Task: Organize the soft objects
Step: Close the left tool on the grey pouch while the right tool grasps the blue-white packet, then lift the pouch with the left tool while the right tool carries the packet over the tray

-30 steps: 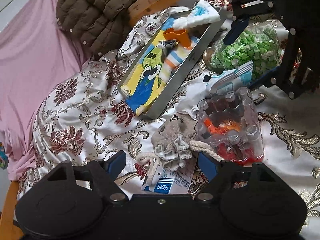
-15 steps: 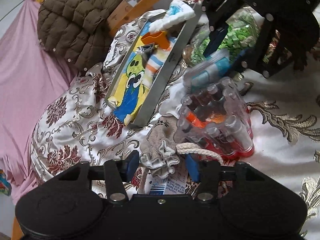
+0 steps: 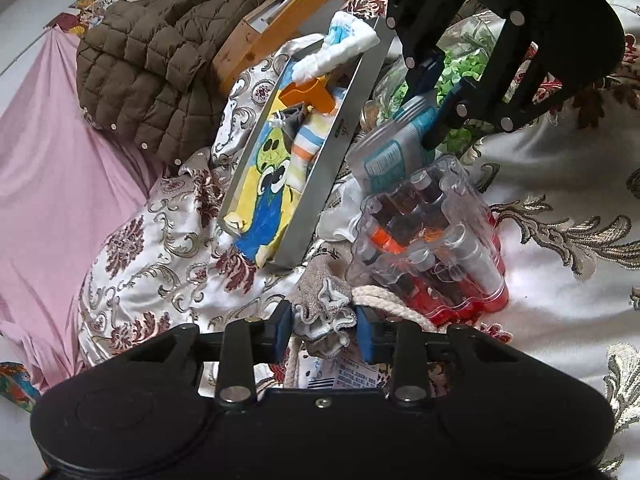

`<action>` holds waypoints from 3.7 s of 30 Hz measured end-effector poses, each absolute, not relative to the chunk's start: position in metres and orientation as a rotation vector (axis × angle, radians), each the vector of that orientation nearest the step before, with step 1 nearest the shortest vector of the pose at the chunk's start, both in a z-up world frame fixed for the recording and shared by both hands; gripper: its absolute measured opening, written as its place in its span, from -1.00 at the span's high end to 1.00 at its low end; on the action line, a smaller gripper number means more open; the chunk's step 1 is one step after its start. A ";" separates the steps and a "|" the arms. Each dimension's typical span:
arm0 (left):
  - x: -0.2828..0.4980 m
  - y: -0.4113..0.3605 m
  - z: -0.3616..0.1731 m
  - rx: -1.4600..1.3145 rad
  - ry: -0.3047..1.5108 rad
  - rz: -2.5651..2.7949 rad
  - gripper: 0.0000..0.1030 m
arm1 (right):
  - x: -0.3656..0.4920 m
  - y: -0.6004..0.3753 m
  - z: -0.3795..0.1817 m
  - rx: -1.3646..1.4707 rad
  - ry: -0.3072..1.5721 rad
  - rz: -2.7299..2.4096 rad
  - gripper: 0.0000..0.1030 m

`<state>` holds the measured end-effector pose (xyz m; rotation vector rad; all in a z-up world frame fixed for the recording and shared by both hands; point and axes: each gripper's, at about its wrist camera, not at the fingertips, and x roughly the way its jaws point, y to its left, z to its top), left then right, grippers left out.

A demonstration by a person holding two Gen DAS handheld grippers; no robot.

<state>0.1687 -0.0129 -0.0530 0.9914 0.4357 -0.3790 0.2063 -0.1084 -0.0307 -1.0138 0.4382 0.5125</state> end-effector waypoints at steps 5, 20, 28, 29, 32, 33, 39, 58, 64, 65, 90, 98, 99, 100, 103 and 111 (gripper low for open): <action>0.163 -0.015 -0.053 1.011 0.407 -0.360 0.33 | 0.201 -0.109 -0.026 -1.008 0.392 0.494 0.81; 0.137 -0.015 -0.021 0.909 0.331 -0.245 0.33 | 0.187 -0.110 -0.015 -0.960 0.282 0.476 0.81; 0.132 -0.019 -0.013 0.891 0.258 -0.198 0.33 | 0.170 -0.109 -0.008 -0.949 0.196 0.454 0.81; 0.133 -0.019 -0.012 0.887 0.255 -0.193 0.33 | 0.169 -0.110 -0.007 -0.945 0.188 0.450 0.81; 0.133 -0.018 -0.008 0.873 0.238 -0.179 0.33 | 0.168 -0.112 -0.005 -0.926 0.160 0.433 0.81; 0.132 -0.018 -0.006 0.869 0.230 -0.174 0.33 | 0.169 -0.113 -0.004 -0.917 0.150 0.425 0.81; 0.131 -0.019 0.005 0.822 0.163 -0.156 0.33 | 0.178 -0.115 0.002 -0.887 0.099 0.375 0.81; 0.218 -0.033 0.011 0.541 0.160 -0.161 0.33 | 0.246 -0.133 -0.006 -0.678 0.136 0.225 0.81; 0.258 -0.033 0.006 0.431 0.203 -0.147 0.33 | 0.271 -0.137 -0.005 -0.569 0.163 0.203 0.81; 0.264 -0.032 0.006 0.410 0.211 -0.143 0.33 | 0.275 -0.138 -0.005 -0.548 0.168 0.202 0.81; 0.375 -0.016 -0.024 0.074 0.430 -0.202 0.33 | 0.361 -0.150 -0.032 -0.167 0.437 0.213 0.81; 0.389 -0.018 -0.034 0.035 0.506 -0.250 0.33 | 0.390 -0.160 -0.044 -0.021 0.543 0.160 0.81; 0.391 -0.018 -0.036 0.031 0.515 -0.249 0.33 | 0.391 -0.161 -0.044 -0.016 0.549 0.156 0.80; 0.394 -0.017 -0.039 0.026 0.525 -0.250 0.33 | 0.393 -0.163 -0.046 -0.006 0.555 0.152 0.79; 0.403 -0.015 -0.046 0.000 0.577 -0.253 0.33 | 0.396 -0.162 -0.051 0.010 0.575 0.137 0.76; 0.409 -0.011 -0.052 -0.032 0.644 -0.274 0.28 | 0.404 -0.176 -0.057 0.088 0.620 0.092 0.48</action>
